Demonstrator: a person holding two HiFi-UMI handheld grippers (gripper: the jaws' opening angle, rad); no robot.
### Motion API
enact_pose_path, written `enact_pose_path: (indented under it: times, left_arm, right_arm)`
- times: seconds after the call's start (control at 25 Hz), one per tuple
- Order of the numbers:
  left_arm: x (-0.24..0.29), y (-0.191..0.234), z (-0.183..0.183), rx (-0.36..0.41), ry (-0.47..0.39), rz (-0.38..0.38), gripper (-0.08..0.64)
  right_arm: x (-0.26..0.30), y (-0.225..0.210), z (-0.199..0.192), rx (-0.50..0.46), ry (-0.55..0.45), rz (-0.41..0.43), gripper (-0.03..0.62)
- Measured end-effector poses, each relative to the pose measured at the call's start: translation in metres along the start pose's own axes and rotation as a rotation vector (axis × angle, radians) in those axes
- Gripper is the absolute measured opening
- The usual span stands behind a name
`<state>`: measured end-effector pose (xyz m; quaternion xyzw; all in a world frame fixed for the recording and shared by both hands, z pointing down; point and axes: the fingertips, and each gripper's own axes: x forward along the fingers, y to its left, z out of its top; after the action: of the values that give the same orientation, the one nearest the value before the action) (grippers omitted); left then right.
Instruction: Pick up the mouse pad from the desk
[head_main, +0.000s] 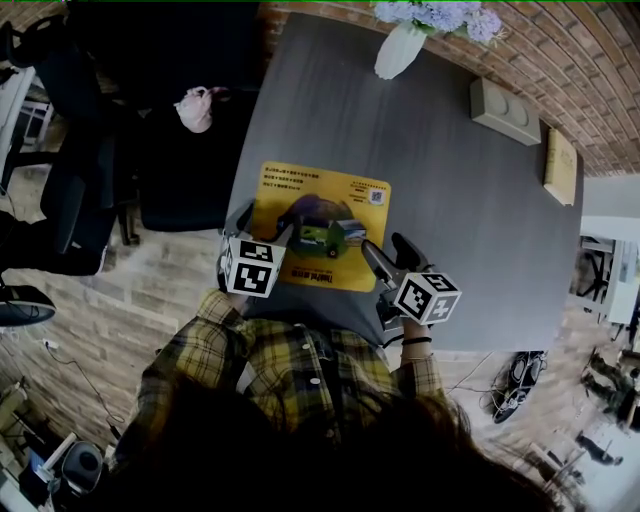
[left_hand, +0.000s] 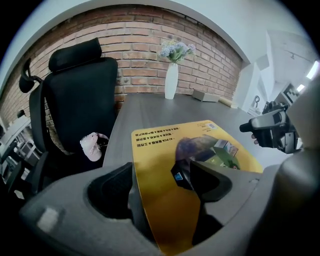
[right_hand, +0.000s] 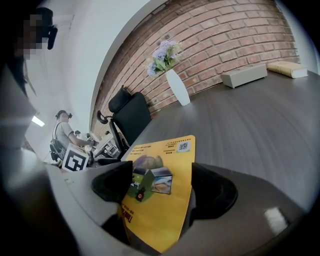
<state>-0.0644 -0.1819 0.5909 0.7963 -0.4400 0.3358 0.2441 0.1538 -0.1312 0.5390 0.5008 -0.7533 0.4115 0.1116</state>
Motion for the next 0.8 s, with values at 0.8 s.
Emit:
enact_pose_path:
  times: [0.8]
  left_arm:
    - [0.007, 0.003, -0.012, -0.023, 0.016, 0.011, 0.370]
  right_arm:
    - [0.004, -0.007, -0.008, 0.042, 0.038, 0.006, 0.364]
